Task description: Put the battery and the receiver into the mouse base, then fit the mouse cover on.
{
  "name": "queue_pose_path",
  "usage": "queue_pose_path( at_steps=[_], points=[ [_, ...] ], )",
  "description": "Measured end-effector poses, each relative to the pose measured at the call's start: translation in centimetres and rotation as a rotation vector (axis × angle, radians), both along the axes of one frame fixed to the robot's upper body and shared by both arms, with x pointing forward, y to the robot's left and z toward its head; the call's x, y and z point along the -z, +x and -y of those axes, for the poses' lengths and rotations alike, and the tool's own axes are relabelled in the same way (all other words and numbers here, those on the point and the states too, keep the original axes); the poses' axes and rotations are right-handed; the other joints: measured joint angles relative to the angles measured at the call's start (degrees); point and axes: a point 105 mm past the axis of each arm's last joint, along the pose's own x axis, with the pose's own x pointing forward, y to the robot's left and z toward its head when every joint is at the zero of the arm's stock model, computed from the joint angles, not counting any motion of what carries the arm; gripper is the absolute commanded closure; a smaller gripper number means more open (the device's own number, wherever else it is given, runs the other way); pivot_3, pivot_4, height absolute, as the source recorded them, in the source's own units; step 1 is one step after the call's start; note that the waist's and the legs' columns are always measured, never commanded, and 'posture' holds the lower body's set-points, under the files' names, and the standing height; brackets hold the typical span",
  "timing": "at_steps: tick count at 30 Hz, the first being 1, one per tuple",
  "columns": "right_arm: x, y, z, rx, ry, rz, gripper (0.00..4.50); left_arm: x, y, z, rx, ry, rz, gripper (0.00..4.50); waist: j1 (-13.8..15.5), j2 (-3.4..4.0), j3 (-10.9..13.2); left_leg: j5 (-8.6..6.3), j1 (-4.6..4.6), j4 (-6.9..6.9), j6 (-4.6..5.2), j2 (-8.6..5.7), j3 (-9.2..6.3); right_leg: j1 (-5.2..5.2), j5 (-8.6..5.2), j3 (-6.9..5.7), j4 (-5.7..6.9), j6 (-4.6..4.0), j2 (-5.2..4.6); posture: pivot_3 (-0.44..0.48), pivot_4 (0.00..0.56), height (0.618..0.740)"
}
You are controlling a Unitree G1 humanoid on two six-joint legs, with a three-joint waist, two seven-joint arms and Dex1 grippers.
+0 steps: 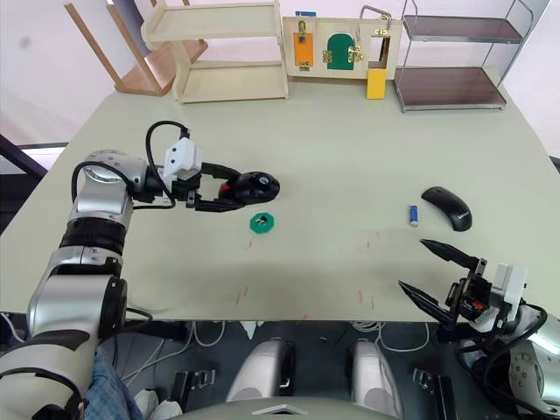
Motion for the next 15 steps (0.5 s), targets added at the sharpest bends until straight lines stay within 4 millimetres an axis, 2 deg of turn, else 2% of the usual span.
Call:
queue_pose_path(
  at_steps=[1,3,5,6,11,15],
  points=[
    [0.3,0.2,0.1,-0.012,0.002,-0.007,0.00,0.5,-0.7,0.7,0.019,0.015,-0.014,1.55,0.04,0.00,0.00,0.00,0.00,0.01,0.00,0.00,0.00,-0.01,0.00,0.00,0.03,0.00,0.01,0.000,0.150,0.740],
    [0.5,0.1,0.6,-0.029,-0.012,-0.018,0.00,0.8,-2.9,3.6,0.077,0.027,0.005,1.55,0.09,0.04,0.01,0.00,0.06,0.01,0.00,0.01,0.02,-0.01,0.00,0.13,0.03,0.01,-0.01,0.000,0.150,0.740],
    [0.4,0.2,0.7,-0.037,-0.018,-0.016,0.00,1.4,-4.2,5.3,0.100,0.030,-0.007,1.55,0.12,0.05,0.02,0.00,0.06,0.01,0.00,0.00,0.00,-0.01,0.00,0.16,0.04,0.01,0.00,0.000,0.150,0.740],
    [0.4,0.2,0.7,-0.038,-0.018,-0.015,0.00,1.4,-4.3,5.4,0.101,0.031,-0.008,1.55,0.11,0.05,0.02,0.00,0.06,0.02,0.00,0.01,0.01,-0.02,0.00,0.17,0.04,0.01,0.00,0.000,0.150,0.740],
    [0.1,0.2,0.8,-0.058,-0.026,-0.024,0.00,3.4,-7.6,9.4,0.098,0.065,-0.062,1.55,0.08,0.08,0.01,0.00,0.15,0.01,0.00,0.02,0.02,-0.01,-0.02,0.21,0.08,0.03,0.06,0.000,0.150,0.740],
    [-0.1,0.2,0.7,-0.069,-0.029,-0.029,0.00,4.8,-8.2,10.9,0.068,0.080,-0.083,1.55,0.10,0.08,0.01,0.00,0.15,0.02,0.00,0.02,0.02,-0.01,-0.03,0.21,0.07,0.02,0.06,0.000,0.150,0.740]
  ],
)
